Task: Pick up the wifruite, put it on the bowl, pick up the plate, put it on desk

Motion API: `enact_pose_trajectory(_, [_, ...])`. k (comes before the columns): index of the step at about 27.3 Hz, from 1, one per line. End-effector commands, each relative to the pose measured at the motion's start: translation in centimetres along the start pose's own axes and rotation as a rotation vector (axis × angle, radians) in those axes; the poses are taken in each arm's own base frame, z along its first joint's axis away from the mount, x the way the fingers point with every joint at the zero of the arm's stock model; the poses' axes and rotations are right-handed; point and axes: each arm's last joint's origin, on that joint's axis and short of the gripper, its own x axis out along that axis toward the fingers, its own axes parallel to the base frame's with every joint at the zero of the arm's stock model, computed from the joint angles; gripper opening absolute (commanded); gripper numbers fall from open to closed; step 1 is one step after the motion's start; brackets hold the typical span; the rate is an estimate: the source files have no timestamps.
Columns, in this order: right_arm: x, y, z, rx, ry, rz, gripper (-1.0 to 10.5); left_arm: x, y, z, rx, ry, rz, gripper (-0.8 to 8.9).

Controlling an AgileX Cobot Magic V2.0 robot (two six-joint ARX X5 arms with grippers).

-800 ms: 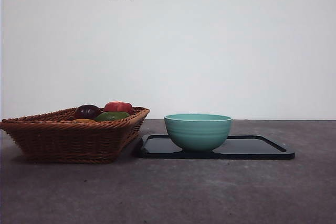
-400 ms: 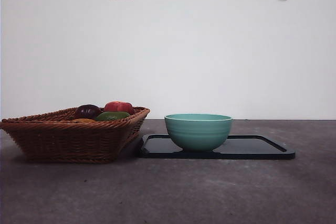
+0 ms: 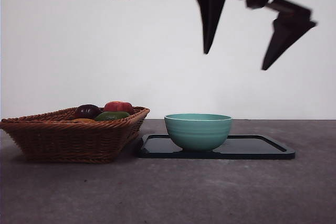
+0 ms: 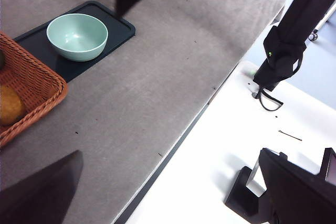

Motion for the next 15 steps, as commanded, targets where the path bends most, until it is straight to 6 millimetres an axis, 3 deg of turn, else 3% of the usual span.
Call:
enact_pose_trajectory(1, [1.9, 0.0, 2.8, -0.035, 0.024, -0.019, 5.5, -0.2, -0.1, 0.2, 0.024, -0.016, -0.008, 5.62])
enact_pose_trajectory(7, [6.8, -2.1, 7.3, 0.003, 0.068, -0.048, 5.5, -0.2, -0.1, 0.2, 0.024, -0.016, -0.008, 5.62])
enact_pose_trajectory(15, [11.1, -4.3, 8.7, 0.045, 0.086, -0.062, 5.3, -0.2, -0.1, 0.2, 0.024, -0.014, -0.008, 5.62])
